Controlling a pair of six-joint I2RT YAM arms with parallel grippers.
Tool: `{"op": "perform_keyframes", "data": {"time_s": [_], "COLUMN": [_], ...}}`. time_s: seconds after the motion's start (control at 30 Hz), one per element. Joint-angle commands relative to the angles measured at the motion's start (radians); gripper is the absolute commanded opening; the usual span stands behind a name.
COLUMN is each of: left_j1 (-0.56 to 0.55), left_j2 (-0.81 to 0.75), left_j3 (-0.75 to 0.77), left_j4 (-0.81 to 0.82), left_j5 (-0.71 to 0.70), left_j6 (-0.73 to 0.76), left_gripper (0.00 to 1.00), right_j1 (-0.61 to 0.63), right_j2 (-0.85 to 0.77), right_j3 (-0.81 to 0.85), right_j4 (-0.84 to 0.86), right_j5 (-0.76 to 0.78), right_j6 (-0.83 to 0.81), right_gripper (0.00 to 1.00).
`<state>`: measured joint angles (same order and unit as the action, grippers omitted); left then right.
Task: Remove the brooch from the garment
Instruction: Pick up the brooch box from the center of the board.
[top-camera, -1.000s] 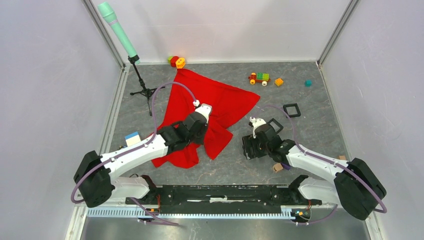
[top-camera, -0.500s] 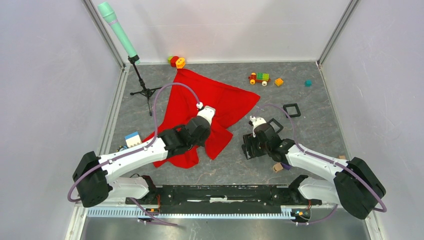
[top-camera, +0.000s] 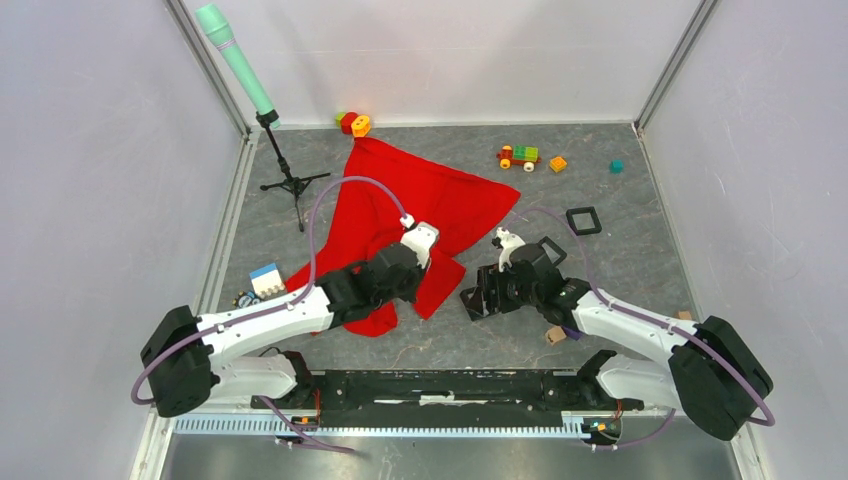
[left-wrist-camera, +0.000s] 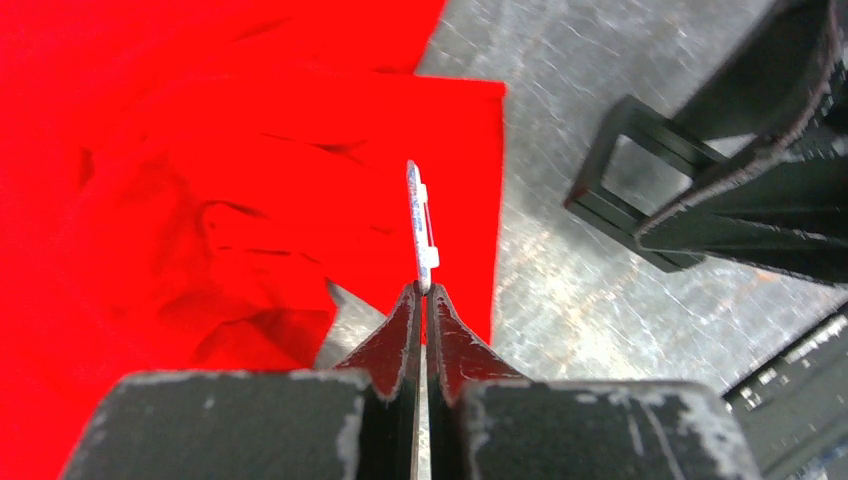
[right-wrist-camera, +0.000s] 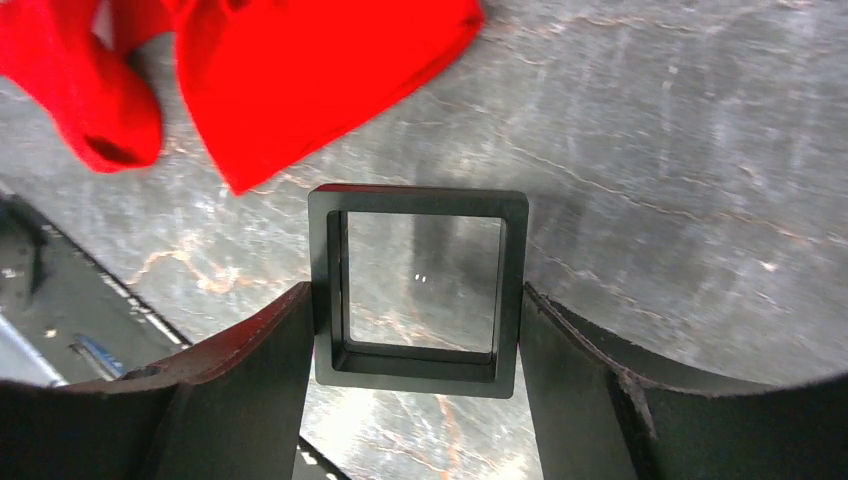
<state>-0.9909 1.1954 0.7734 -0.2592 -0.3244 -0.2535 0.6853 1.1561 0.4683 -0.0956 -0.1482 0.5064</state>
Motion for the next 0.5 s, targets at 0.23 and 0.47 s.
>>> {"op": "perform_keyframes", "data": {"time_s": [0.23,0.47], "left_j1": [0.04,0.198], "left_j2": [-0.026,-0.085], "left_j3": [-0.132,-0.223], "left_j4": [0.224,0.365], "left_j5": [0.192,0.501], "left_j6": [-0.262,-0.52], "left_gripper": [0.02,0.02], "right_j1": [-0.012,-0.016], "right_j2": [-0.045,-0.104], "right_j3": [-0.051,-0.102], "right_j4": [0.202,0.281], "right_j5": [-0.101,-0.037], "right_j6": [0.132,0.159], "right_gripper": [0.7,0.67]}}
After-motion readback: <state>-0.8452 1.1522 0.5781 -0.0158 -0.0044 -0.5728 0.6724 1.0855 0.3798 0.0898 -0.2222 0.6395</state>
